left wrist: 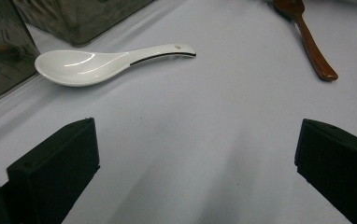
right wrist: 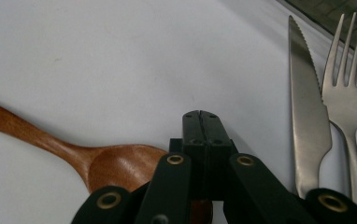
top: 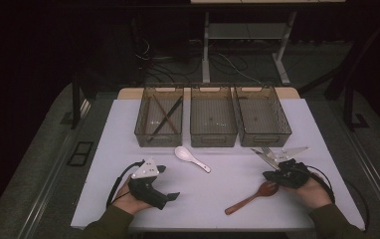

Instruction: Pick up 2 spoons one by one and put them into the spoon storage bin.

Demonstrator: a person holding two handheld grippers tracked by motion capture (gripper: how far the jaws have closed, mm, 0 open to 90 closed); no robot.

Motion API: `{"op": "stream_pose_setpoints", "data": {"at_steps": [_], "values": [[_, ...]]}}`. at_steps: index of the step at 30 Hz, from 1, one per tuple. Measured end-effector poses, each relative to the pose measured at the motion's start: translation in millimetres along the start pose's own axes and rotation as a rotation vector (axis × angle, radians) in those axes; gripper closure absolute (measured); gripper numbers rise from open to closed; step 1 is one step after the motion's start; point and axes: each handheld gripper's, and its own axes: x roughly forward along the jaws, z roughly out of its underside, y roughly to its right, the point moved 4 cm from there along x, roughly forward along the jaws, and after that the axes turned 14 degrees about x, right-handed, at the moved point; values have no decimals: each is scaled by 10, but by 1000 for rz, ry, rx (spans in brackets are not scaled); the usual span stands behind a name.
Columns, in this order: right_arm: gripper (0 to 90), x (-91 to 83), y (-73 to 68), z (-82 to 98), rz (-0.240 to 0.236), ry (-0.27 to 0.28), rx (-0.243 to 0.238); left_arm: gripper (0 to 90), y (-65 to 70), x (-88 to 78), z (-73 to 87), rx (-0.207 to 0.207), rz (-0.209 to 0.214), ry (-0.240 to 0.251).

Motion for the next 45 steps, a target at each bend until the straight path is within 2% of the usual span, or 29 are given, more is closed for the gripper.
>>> {"op": "stream_pose_setpoints", "data": {"at_steps": [16, 23, 25, 28, 31, 39, 45], "values": [[899, -193, 69, 238, 18, -6, 10, 0, 2, 0, -1, 2, -1, -3], [897, -291, 81, 286, 17, 27, 29, 0, 7, 3, -3, 5, -2, -6], [850, -343, 91, 263, 2, 59, 47, 0, 5, -2, -4, 7, -3, -6], [718, -391, 65, 267, -39, 85, 68, 0, 4, 2, 0, 4, -1, -8], [606, -390, 24, 302, -66, 79, 67, 0, 6, 3, -2, 5, -1, -7], [502, -259, -57, 374, -87, -2, 36, 0, 10, 3, -3, 7, -3, -11], [500, -212, -77, 408, -88, -43, 1, 0, 12, 7, -2, 9, -1, -12]]}}
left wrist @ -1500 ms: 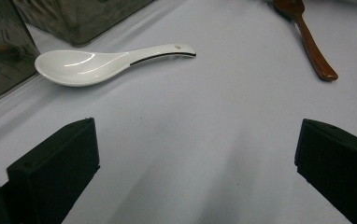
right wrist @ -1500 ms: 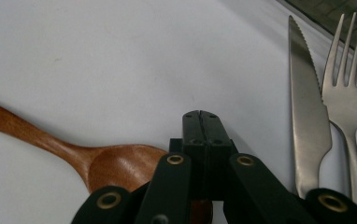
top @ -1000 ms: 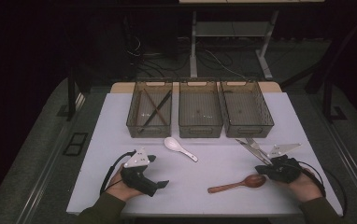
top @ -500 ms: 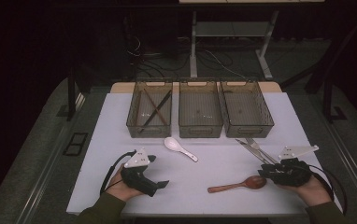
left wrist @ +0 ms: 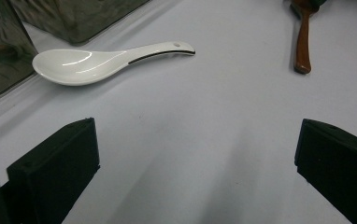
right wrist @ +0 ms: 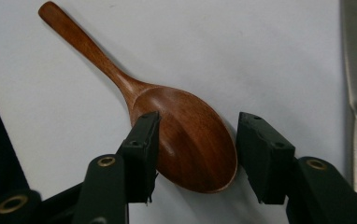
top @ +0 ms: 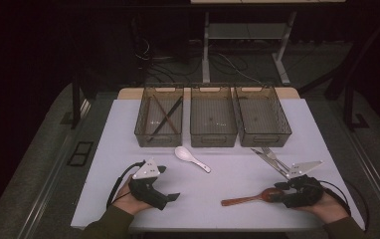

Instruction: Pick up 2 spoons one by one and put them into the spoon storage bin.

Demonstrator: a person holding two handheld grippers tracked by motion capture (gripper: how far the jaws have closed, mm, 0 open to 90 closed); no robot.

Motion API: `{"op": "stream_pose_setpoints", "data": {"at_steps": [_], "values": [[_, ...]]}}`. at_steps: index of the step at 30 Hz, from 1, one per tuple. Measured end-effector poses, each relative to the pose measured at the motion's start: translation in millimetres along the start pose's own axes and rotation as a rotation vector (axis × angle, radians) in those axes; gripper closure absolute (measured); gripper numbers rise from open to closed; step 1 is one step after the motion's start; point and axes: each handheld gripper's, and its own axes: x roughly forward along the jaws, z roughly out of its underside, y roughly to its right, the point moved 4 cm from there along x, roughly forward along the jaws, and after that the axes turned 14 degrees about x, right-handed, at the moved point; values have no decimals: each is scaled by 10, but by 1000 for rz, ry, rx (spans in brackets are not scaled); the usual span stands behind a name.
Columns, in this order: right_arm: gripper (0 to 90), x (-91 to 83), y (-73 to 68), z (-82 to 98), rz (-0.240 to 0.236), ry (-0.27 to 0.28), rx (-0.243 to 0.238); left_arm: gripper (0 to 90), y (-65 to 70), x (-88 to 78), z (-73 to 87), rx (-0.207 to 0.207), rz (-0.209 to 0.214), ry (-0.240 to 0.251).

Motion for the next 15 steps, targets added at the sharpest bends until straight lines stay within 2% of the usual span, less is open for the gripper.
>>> {"op": "stream_pose_setpoints", "data": {"at_steps": [5, 8, 15], "values": [[523, 6, -18, 8, 2, -10, -26, 0, 0, 2, 1, 2, 1, -2], [592, -1, -39, 19, -26, -23, -36, 0, 1, 4, 1, 4, 1, -2], [696, -13, -57, 17, -50, -25, -55, 0, 1, 7, 1, 8, 0, -4]]}}
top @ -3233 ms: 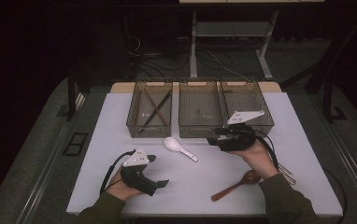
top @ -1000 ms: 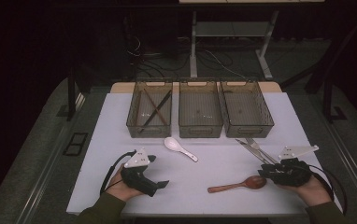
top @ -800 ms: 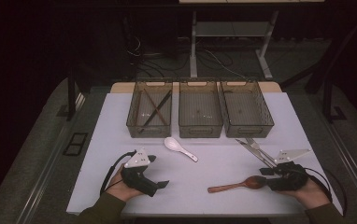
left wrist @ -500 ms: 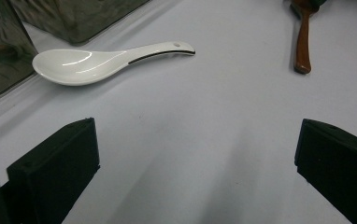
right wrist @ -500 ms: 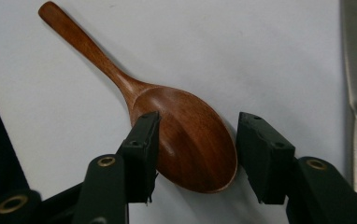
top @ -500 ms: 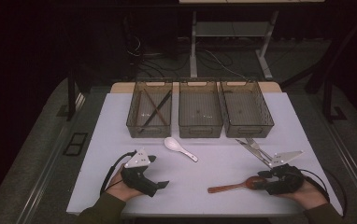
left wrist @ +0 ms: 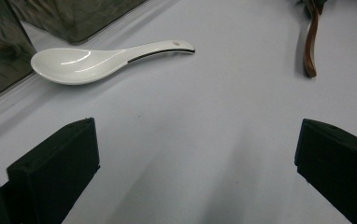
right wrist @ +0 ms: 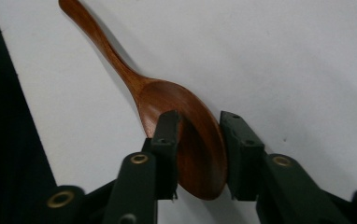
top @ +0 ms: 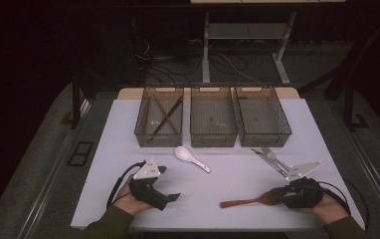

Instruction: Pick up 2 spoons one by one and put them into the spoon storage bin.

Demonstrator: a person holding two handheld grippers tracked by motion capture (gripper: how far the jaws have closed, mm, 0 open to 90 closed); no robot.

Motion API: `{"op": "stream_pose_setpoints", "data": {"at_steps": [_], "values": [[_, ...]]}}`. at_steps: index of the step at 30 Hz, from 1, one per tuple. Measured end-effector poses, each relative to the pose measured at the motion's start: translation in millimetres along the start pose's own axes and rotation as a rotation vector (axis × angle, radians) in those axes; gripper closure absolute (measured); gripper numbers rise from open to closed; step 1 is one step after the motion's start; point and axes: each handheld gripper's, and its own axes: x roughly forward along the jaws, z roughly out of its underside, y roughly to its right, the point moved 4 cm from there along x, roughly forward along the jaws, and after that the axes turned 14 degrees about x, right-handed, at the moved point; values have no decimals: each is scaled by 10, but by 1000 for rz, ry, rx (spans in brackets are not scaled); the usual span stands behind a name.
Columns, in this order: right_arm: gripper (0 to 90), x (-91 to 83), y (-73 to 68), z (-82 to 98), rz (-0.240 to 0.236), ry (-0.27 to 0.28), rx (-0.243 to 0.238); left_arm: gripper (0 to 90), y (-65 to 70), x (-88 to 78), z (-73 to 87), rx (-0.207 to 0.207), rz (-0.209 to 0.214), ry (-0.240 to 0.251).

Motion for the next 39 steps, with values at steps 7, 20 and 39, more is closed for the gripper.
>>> {"op": "stream_pose_setpoints", "data": {"at_steps": [7, 20, 39], "values": [[783, -27, -26, -6, -33, -1, -26, 0, 4, 1, -1, -4, 1, 1], [838, -20, -22, -37, -51, 55, -17, 0, 4, 4, -1, -5, 2, 3], [838, -77, -4, -179, 4, 154, 22, 0, 2, 5, -1, -6, 4, 4]]}}
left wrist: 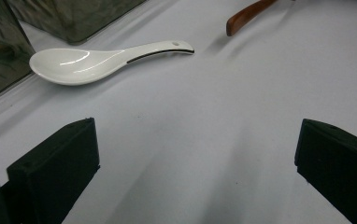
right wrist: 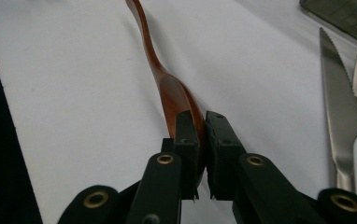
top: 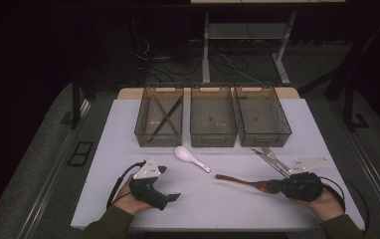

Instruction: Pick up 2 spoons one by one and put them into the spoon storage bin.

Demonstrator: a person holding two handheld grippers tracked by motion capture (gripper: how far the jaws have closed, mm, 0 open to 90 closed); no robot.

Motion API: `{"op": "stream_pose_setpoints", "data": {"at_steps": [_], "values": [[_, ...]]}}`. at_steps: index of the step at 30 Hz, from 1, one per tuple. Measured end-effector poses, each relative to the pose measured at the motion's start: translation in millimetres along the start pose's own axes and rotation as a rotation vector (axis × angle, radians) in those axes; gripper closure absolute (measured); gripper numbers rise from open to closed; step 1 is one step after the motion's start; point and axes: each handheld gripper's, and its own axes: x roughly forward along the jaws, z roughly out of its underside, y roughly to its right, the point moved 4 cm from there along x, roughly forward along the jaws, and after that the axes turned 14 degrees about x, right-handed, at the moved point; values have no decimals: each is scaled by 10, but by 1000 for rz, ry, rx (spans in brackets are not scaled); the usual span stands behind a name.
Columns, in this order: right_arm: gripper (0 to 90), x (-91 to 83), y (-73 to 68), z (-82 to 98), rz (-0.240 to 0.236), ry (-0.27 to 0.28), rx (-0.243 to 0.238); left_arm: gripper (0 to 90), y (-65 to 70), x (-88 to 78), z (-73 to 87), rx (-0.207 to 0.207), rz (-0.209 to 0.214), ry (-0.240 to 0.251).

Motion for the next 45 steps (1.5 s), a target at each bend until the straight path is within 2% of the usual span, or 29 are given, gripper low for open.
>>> {"op": "stream_pose_setpoints", "data": {"at_steps": [16, 32, 38, 45], "values": [[839, -12, 49, -169, 53, 55, 36, 0, 1, 3, 1, 3, 0, -4], [839, -48, 70, -388, 44, 112, 60, 0, 0, 11, 6, 6, 0, -11], [839, -105, 76, -535, 50, 156, 71, 0, -1, 13, 7, 8, 1, -13], [839, -104, 77, -704, 81, 190, 90, 0, 0, 12, 7, 8, 2, -11]]}}
